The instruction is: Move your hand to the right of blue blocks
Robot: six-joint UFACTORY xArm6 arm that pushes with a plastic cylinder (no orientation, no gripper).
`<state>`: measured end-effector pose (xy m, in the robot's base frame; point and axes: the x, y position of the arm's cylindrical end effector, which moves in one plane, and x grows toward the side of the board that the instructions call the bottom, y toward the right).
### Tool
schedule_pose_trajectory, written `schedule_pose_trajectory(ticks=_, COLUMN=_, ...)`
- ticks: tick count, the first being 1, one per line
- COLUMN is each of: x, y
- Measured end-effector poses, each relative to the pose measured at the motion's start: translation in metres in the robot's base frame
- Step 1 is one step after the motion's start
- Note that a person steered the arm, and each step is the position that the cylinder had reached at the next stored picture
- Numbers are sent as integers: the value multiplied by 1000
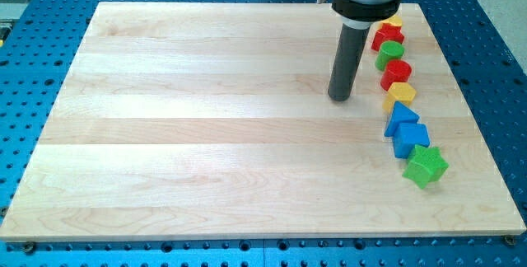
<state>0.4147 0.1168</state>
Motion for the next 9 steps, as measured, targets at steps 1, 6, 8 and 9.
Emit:
schedule_pose_trajectory(ticks=1, x=-2, y=0)
schedule_pose_trajectory(ticks=6, x=-138, y=11)
schedule_pose_trajectory(ticks=8, x=-211, y=61)
schedule_pose_trajectory(ticks=9, x=-203, y=137)
